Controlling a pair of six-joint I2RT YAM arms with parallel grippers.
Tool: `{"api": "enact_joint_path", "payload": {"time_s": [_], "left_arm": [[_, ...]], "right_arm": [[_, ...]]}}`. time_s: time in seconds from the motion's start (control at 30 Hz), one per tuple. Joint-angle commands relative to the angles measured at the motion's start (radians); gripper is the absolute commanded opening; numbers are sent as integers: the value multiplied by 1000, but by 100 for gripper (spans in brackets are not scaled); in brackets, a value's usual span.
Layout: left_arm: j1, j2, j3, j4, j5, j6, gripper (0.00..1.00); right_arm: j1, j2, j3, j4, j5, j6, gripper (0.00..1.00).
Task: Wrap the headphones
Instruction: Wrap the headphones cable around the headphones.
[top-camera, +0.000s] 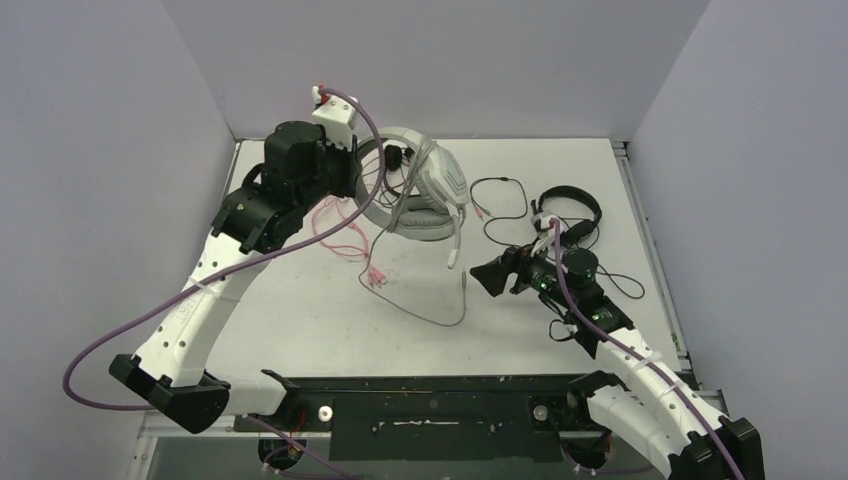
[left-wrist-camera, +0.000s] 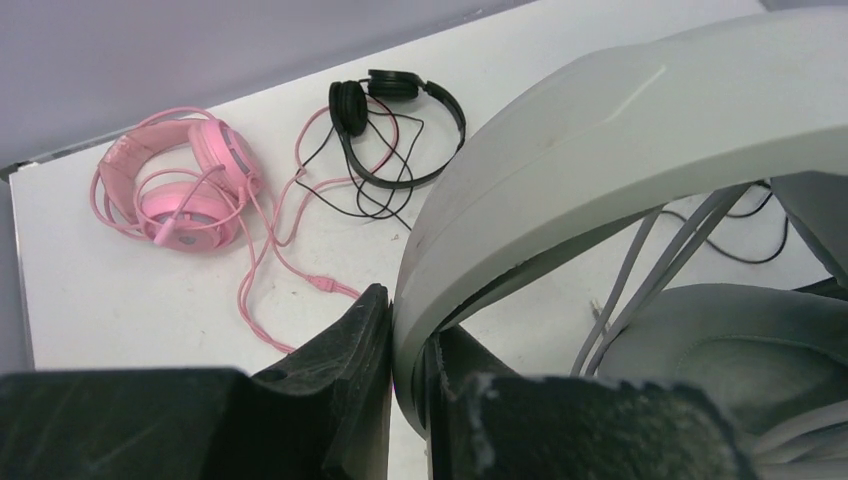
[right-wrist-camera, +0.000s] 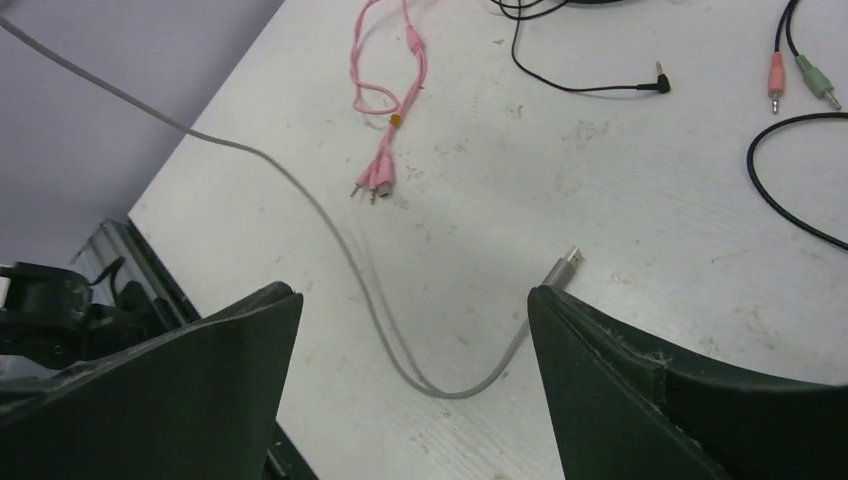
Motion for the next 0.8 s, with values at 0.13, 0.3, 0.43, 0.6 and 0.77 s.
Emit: {"api": "enact_joint_path", "payload": {"time_s": [0.13, 0.3, 0.43, 0.6, 0.77], "left_arm": [[9, -22, 129, -1, -67, -243, 0], [10, -15, 118, -25, -85, -334, 0], [14, -3, 96, -48, -99, -437, 0], [27, 8, 77, -60, -62, -518, 0], [47, 20, 66, -72, -24, -559, 0]], "right_arm": [[233, -41, -182, 302, 248, -126, 95], [464, 98, -242, 582, 409, -209, 97], [601, 295, -168, 674, 481, -280, 97], [653, 493, -107, 809, 495, -306, 97], [651, 636, -38, 833, 487, -340, 97]]}}
